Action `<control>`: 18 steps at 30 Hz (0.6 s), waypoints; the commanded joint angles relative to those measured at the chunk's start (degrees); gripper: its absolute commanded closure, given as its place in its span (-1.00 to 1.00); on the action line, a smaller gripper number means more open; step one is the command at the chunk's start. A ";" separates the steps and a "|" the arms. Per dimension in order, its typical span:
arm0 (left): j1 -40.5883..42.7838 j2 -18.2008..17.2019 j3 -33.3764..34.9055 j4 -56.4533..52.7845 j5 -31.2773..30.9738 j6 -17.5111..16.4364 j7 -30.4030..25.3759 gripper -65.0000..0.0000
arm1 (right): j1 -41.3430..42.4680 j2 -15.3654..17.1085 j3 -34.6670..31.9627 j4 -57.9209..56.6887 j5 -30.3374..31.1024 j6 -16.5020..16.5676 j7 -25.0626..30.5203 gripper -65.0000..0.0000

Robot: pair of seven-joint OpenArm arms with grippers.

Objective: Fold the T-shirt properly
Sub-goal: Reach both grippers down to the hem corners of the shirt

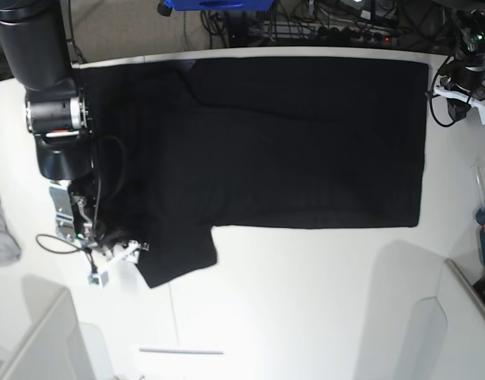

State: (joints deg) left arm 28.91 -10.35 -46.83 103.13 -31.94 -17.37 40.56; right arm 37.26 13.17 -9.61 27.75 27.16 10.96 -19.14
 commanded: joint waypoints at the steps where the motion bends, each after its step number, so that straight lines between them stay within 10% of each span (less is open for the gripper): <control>1: 0.32 -0.86 -0.42 0.82 -0.63 0.00 -1.13 1.00 | 1.47 -0.20 -0.02 0.52 0.58 0.51 -0.51 -0.35; 13: 0.06 -0.86 -0.42 0.82 -0.63 0.00 -1.13 1.00 | 1.38 -0.38 -0.11 0.52 0.58 0.51 0.98 0.39; 18: -0.29 -0.95 -0.42 0.82 -0.63 0.00 -1.13 0.16 | 0.33 -0.47 0.24 0.52 0.67 0.51 3.00 1.00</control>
State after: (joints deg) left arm 28.42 -10.39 -46.83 103.13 -31.97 -17.37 40.53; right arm 35.97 12.34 -9.58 27.73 27.88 10.98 -15.79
